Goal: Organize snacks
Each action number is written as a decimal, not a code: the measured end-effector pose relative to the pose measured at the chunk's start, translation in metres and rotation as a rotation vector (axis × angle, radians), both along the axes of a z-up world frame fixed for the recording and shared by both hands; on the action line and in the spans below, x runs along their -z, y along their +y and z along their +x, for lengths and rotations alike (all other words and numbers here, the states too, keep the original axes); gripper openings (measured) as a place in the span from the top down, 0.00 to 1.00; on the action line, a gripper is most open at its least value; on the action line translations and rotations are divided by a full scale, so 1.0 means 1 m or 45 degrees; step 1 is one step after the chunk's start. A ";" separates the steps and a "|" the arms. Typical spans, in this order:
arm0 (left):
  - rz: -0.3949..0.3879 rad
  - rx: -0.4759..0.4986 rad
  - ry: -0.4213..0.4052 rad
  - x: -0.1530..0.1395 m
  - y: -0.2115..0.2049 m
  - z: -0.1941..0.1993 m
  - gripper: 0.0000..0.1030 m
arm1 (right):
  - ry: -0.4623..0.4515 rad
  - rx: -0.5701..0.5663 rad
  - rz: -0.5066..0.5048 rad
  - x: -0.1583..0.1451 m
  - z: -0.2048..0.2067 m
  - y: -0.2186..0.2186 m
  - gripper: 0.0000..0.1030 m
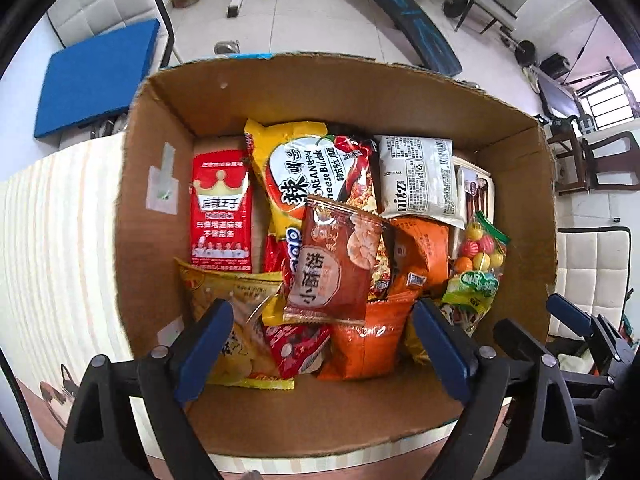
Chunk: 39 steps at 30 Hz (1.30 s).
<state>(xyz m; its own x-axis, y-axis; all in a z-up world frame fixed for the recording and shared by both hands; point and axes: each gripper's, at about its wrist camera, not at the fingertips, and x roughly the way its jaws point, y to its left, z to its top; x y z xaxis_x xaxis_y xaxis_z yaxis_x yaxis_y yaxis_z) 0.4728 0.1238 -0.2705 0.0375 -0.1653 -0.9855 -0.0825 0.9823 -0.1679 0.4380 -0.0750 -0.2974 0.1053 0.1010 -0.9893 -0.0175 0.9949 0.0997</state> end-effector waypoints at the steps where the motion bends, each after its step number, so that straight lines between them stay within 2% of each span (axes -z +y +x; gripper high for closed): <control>1: 0.014 -0.004 -0.012 -0.002 -0.001 -0.003 0.10 | 0.000 -0.001 0.001 -0.001 -0.003 0.000 0.05; 6: 0.025 -0.018 -0.055 -0.016 0.002 -0.022 0.10 | 0.000 -0.002 0.007 -0.006 -0.019 0.001 0.05; 11: 0.084 -0.032 -0.134 -0.039 0.001 -0.043 0.10 | -0.037 -0.029 0.011 -0.024 -0.035 0.006 0.05; 21: 0.131 -0.072 -0.357 -0.100 -0.006 -0.110 0.10 | -0.220 -0.038 0.042 -0.091 -0.092 0.005 0.04; 28: 0.156 -0.096 -0.450 -0.134 -0.010 -0.162 0.10 | -0.323 -0.035 0.059 -0.135 -0.146 -0.003 0.04; 39: 0.191 -0.063 -0.607 -0.193 -0.028 -0.240 0.10 | -0.453 -0.027 0.085 -0.197 -0.237 -0.012 0.04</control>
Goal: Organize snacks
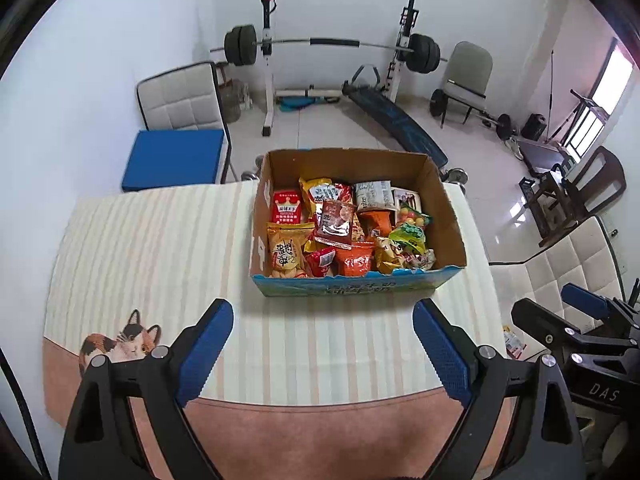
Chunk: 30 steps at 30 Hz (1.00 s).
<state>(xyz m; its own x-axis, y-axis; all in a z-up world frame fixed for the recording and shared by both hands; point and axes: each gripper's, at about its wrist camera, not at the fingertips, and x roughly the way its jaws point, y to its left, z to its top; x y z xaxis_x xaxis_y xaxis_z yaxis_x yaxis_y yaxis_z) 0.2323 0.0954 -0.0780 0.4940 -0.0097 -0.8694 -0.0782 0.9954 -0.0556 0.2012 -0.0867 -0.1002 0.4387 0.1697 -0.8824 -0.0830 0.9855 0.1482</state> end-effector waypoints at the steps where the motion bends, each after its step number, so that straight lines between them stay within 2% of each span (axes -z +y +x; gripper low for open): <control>1: -0.001 0.004 -0.006 -0.003 -0.001 -0.005 0.10 | -0.010 0.000 -0.001 -0.004 -0.007 -0.001 0.04; 7: 0.026 0.010 -0.048 -0.024 -0.008 -0.035 0.10 | -0.087 0.020 -0.041 -0.035 -0.048 -0.008 0.04; 14: -0.021 0.001 -0.069 -0.038 -0.009 -0.056 0.10 | -0.137 0.021 -0.038 -0.064 -0.083 -0.011 0.04; 17: -0.011 -0.002 -0.088 -0.043 -0.011 -0.065 0.10 | -0.153 0.018 -0.048 -0.073 -0.094 -0.012 0.04; 23: -0.014 -0.016 -0.096 -0.045 -0.010 -0.073 0.10 | -0.147 0.018 -0.049 -0.075 -0.106 -0.015 0.04; 30: -0.025 -0.053 -0.113 -0.040 -0.002 -0.070 0.10 | -0.177 0.057 -0.072 -0.068 -0.096 -0.018 0.01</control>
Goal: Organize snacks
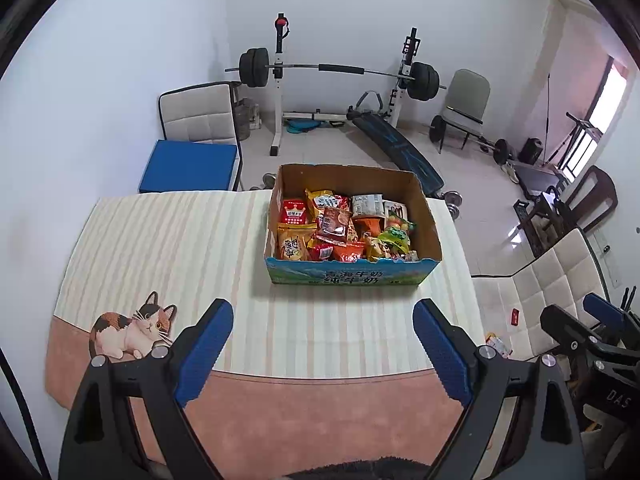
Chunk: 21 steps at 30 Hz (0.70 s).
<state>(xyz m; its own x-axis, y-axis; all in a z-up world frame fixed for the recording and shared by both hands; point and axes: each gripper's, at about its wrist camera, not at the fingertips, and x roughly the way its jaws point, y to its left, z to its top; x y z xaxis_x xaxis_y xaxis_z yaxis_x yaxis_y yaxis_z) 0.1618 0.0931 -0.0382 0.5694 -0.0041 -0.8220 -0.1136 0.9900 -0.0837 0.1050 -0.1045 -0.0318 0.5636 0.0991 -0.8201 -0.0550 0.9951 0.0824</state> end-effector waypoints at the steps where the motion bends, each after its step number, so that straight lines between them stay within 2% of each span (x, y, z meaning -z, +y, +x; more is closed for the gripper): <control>1: 0.006 -0.003 -0.003 0.002 0.001 0.001 0.09 | -0.004 0.003 -0.008 0.002 0.003 0.000 0.01; 4: 0.040 -0.016 -0.017 0.007 -0.001 0.003 0.00 | -0.020 0.017 -0.026 0.005 0.010 0.000 0.01; 21: 0.113 -0.024 -0.008 0.035 -0.007 0.043 0.00 | -0.058 0.049 -0.081 0.031 0.061 0.008 0.01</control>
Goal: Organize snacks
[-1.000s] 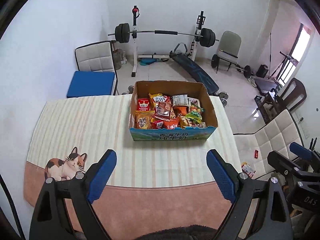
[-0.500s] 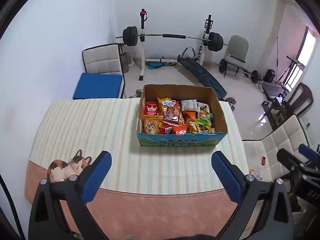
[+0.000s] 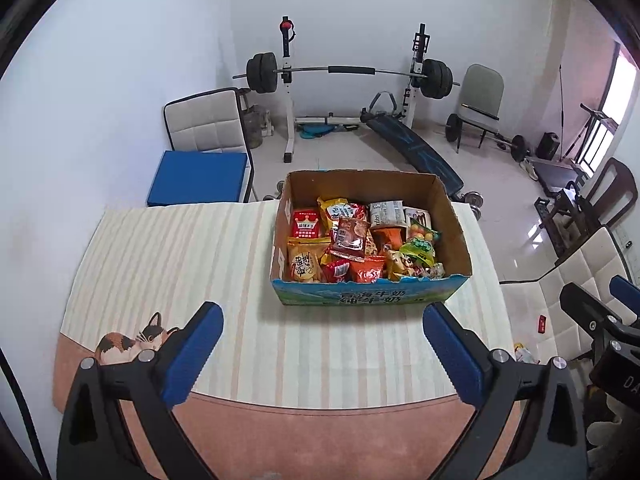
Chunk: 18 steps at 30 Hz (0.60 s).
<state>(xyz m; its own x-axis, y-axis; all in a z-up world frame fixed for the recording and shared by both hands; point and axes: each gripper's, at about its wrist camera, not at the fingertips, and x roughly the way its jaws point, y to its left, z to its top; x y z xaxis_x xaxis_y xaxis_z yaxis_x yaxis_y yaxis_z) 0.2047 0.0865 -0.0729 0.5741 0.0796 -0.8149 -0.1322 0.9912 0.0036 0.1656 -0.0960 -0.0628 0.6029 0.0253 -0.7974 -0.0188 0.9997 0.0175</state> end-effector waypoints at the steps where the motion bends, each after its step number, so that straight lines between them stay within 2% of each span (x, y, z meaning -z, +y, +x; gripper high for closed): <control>1: 0.006 -0.004 0.003 0.001 0.000 0.003 0.00 | 0.000 0.001 -0.003 0.001 0.003 0.000 0.01; 18: -0.004 -0.009 -0.005 -0.002 -0.001 0.018 0.00 | -0.011 0.031 0.003 0.005 0.022 -0.007 0.01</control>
